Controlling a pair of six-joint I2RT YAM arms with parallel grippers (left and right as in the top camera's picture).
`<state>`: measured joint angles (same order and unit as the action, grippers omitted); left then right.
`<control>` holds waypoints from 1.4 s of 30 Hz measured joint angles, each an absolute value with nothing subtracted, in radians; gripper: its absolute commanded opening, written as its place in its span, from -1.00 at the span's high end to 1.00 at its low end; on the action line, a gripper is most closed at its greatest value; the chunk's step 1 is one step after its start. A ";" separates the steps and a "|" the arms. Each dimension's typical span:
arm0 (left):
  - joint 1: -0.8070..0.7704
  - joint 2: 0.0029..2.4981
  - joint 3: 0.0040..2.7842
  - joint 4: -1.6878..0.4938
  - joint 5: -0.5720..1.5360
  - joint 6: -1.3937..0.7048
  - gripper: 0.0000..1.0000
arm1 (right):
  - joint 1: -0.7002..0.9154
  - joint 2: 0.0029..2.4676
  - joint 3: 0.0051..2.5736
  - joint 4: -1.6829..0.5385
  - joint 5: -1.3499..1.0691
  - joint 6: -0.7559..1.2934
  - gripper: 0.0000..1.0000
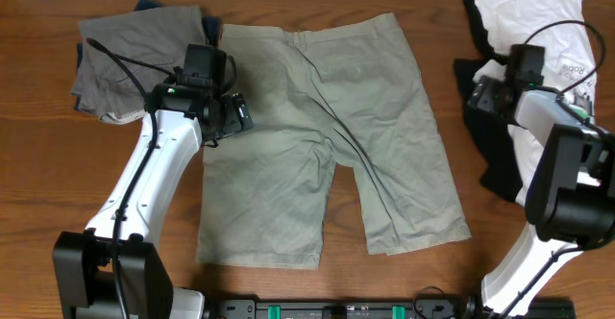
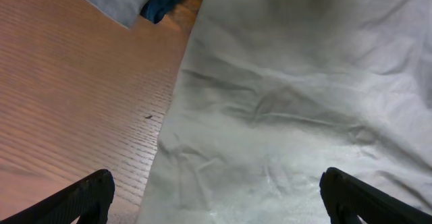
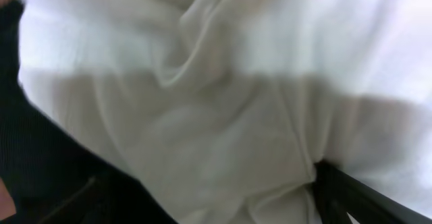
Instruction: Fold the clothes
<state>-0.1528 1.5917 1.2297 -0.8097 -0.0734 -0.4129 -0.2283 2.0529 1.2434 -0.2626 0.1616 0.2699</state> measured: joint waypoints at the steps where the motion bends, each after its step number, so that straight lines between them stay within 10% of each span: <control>1: -0.153 1.592 1.230 -0.809 -0.073 -0.413 -0.96 | -0.241 2.059 1.247 -0.249 0.159 0.265 -0.82; 28: -0.152 1.592 1.230 -0.755 -0.073 -0.361 -0.96 | -0.281 1.866 1.459 -0.734 -0.182 0.166 -0.99; 42: -0.152 1.592 1.230 -0.760 -0.073 -0.330 -0.96 | -0.064 2.076 1.471 -0.546 -0.416 -0.027 -0.89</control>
